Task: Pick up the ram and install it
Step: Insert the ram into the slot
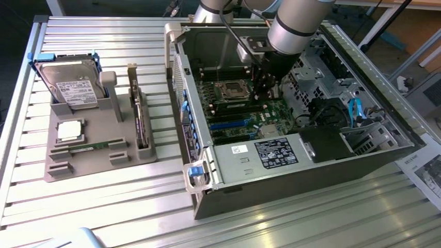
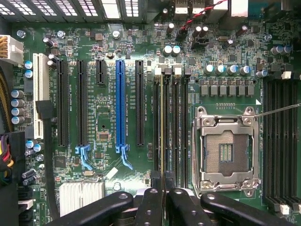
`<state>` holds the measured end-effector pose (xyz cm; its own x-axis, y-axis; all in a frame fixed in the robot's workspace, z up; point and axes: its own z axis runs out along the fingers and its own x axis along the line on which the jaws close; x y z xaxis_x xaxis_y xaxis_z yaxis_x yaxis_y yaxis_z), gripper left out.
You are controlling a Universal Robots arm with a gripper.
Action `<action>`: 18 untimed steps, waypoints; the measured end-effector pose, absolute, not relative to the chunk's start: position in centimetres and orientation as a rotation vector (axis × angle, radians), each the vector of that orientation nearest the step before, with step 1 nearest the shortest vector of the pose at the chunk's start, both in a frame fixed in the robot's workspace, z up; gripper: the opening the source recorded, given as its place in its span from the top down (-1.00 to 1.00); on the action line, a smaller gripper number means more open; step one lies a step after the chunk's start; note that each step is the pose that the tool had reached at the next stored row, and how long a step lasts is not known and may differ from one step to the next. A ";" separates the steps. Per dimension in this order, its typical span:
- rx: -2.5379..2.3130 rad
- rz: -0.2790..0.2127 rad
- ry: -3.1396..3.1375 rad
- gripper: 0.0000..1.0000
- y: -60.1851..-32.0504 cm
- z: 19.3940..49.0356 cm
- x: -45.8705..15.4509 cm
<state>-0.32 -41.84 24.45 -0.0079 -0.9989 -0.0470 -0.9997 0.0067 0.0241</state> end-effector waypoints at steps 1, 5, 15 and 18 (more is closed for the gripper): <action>-2.201 0.079 2.217 0.76 -41.8 24.5 -0.3; -2.201 0.079 2.217 0.76 -41.8 24.4 -0.3; -2.186 0.078 2.231 0.76 -41.9 24.4 -0.5; -2.186 0.078 2.231 0.76 -41.9 24.4 -0.5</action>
<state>-0.46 -41.85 24.37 -0.0210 -0.9987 -0.0470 -0.9995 0.0198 0.0241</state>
